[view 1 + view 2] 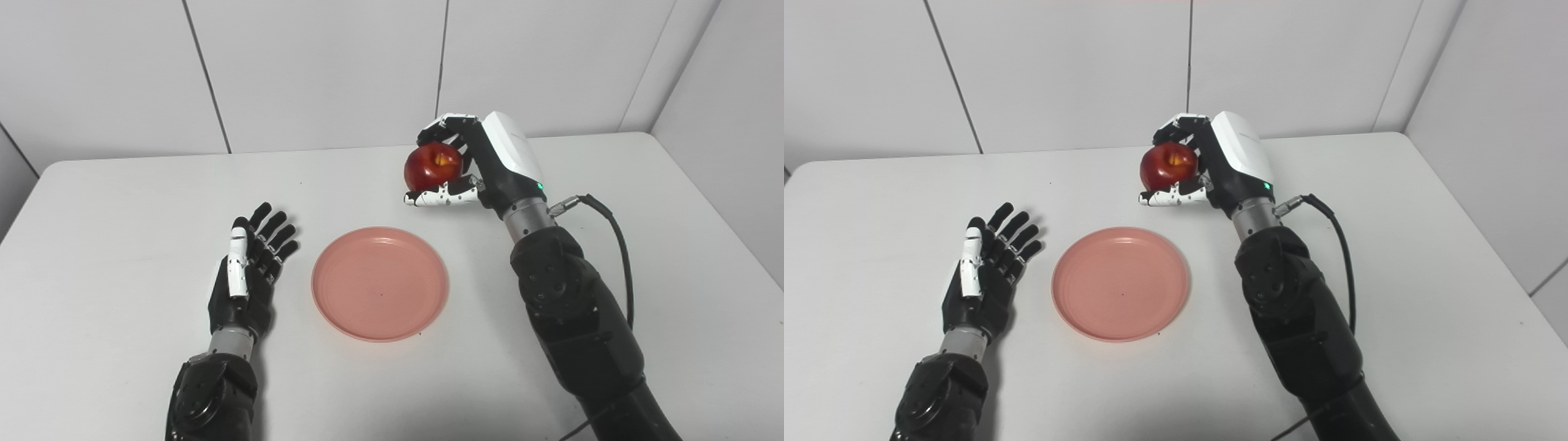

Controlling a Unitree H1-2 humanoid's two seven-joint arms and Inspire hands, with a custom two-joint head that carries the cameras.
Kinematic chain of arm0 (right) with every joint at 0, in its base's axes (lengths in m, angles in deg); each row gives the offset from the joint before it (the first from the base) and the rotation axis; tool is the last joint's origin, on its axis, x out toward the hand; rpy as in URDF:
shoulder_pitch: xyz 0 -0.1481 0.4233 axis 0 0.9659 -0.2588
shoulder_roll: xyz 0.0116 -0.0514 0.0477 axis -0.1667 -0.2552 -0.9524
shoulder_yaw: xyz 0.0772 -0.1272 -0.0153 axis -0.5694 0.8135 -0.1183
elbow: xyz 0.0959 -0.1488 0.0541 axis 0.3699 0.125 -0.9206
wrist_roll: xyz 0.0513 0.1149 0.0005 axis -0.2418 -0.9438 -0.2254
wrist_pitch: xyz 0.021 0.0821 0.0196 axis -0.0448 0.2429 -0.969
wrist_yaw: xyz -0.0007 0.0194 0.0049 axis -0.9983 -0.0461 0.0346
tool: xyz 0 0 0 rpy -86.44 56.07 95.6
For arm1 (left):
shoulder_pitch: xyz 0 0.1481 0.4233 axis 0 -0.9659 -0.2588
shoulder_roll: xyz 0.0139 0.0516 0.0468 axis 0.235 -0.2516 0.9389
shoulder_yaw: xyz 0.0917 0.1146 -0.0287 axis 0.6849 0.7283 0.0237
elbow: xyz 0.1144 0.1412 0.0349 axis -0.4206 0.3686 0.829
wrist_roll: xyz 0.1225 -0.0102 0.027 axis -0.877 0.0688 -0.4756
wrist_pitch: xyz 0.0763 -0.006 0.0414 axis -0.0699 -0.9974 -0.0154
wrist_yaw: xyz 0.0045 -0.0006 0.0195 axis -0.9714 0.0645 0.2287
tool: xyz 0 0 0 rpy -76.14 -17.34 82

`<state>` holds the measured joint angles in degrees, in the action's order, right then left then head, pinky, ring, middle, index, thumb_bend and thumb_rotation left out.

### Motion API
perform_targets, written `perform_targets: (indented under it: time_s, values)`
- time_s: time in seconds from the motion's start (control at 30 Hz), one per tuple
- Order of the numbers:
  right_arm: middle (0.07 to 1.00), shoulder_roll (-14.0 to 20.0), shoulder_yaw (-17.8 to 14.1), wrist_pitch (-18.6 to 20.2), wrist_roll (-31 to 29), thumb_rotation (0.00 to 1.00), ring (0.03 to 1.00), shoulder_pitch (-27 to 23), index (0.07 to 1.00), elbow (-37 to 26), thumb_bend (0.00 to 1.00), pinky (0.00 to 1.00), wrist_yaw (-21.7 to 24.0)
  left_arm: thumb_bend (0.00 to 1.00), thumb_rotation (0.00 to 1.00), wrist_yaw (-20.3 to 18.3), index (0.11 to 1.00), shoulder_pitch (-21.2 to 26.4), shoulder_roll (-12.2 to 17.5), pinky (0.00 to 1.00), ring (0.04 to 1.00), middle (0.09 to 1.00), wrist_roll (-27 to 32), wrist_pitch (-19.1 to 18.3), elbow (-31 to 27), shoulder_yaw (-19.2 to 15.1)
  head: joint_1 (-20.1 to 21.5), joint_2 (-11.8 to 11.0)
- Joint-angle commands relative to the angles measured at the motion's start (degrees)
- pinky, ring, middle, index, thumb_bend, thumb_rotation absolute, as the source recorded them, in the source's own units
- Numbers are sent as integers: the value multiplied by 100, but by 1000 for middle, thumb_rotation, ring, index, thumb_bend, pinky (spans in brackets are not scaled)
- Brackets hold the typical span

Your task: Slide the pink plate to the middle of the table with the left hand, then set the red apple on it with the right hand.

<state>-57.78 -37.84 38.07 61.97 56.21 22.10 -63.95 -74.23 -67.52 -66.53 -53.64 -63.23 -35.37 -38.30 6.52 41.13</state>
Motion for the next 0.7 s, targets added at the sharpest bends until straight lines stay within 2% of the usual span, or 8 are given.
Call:
perform_targets:
  time_s: [0.0,0.27,0.47,0.67]
  values:
    - [443,-122,84,-365,14,0,393,-233,523,-117,525,324,-61,404,1000,132,843,-32,-141,831,836,853,-96,-122,-35,59,-121,17]
    - [437,-347,371,-312,132,0,379,-117,527,-155,524,308,-36,402,1000,307,831,16,-323,832,829,846,-194,-135,-36,17,-563,59]
    - [437,-551,535,-300,110,0,382,-57,526,-107,524,305,23,411,1000,356,843,52,-346,825,831,852,-254,-88,-27,14,-663,90]
    - [445,-596,725,-343,168,0,390,39,524,-15,525,313,42,400,1000,430,837,72,-383,818,825,842,-325,-119,-74,10,-712,112]
